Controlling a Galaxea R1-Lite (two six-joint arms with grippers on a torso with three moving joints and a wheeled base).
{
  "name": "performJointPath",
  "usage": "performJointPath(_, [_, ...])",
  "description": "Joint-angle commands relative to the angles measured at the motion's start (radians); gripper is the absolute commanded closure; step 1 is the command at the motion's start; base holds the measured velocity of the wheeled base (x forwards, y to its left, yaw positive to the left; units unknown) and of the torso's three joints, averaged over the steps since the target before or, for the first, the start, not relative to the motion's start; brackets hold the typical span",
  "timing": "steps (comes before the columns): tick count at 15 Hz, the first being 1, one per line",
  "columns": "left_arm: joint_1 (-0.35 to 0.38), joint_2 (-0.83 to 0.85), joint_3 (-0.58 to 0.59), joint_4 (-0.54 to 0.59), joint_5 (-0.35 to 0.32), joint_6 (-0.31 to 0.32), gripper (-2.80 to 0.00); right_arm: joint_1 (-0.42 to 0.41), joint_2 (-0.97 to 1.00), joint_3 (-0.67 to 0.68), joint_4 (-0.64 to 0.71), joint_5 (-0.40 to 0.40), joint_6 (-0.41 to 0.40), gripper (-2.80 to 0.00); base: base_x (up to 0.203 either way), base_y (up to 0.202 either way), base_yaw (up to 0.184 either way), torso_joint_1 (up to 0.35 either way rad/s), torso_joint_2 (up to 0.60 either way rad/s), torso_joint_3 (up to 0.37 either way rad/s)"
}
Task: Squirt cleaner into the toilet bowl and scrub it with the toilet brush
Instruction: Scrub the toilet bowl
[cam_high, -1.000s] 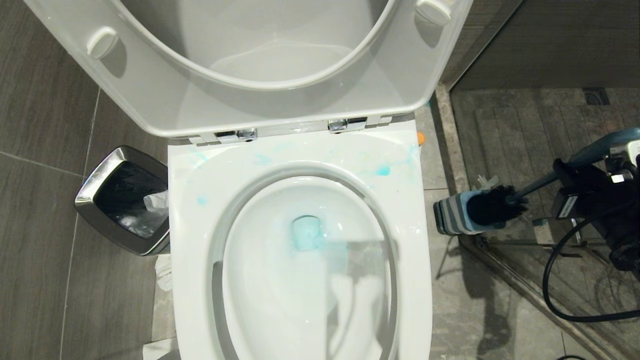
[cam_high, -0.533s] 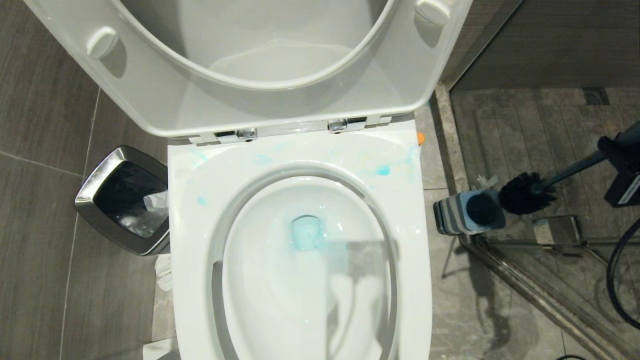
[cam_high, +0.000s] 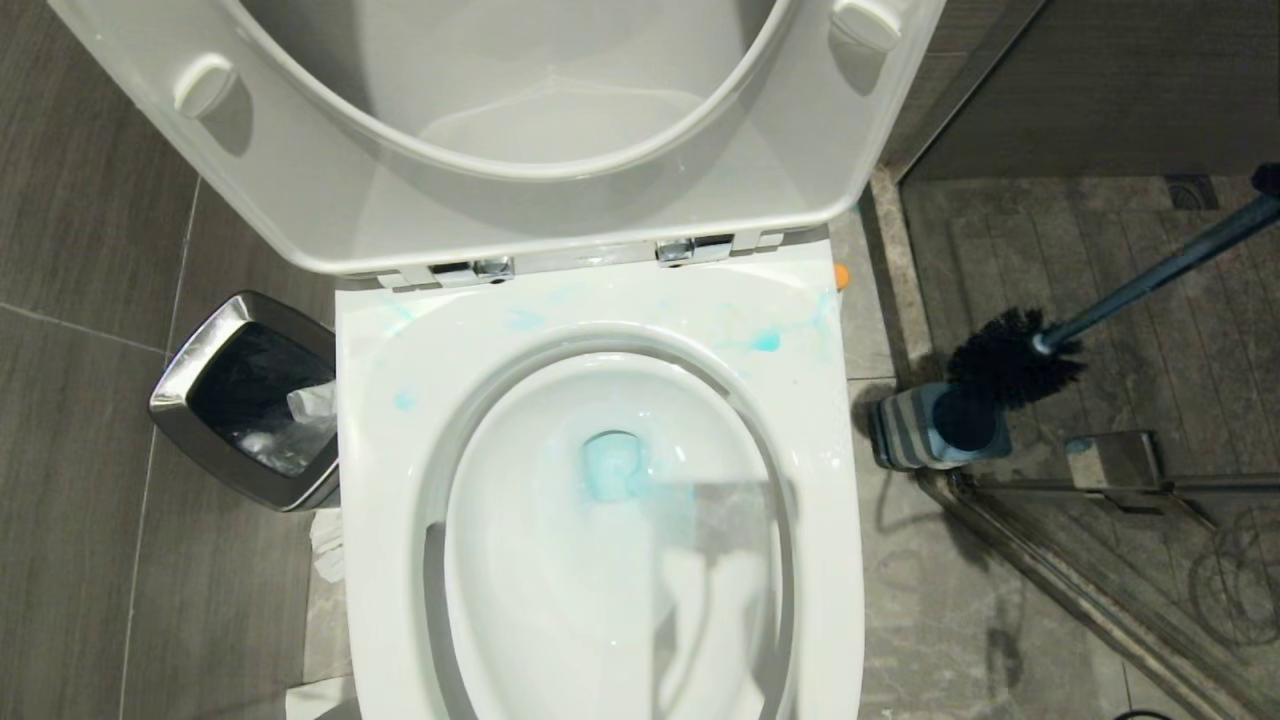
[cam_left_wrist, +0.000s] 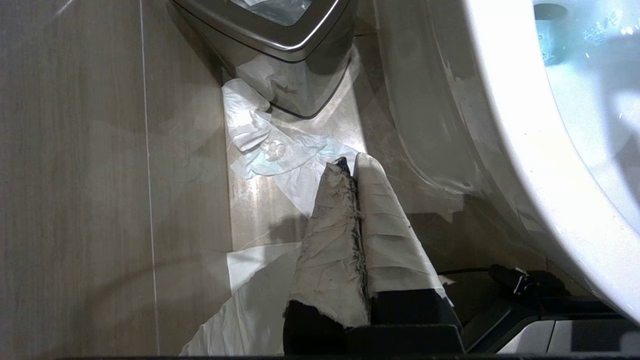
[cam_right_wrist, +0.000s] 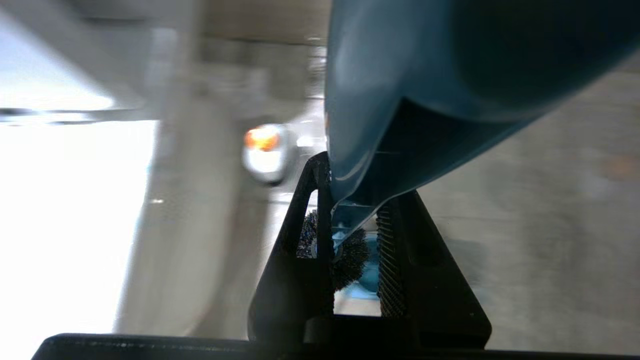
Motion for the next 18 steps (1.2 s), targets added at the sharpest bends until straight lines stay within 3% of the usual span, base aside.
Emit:
performJointPath(1, [0.001,0.001,0.000,0.000,0.000,0.000,0.00,0.060,-0.007,-0.077,0.066,-0.002,-0.004,0.00,0.000,0.000,0.000,0.000,0.00,0.000])
performJointPath(5, [0.000,0.001,0.000,0.000,0.000,0.000,0.00,0.075,-0.005,-0.214,0.227,-0.002,-0.012,0.00,0.000,0.000,0.000,0.000,0.00,0.000])
performJointPath(12, [0.001,0.001,0.000,0.000,0.000,-0.002,0.00,0.075,-0.016,-0.373,0.362,-0.012,-0.019,0.00,0.000,0.000,0.000,0.002,0.00,0.006])
performJointPath(18, [0.000,0.001,0.000,0.000,0.000,0.003,0.00,0.075,0.036,-0.458,0.388,-0.013,-0.062,0.00,0.000,0.000,0.000,0.002,0.00,0.172])
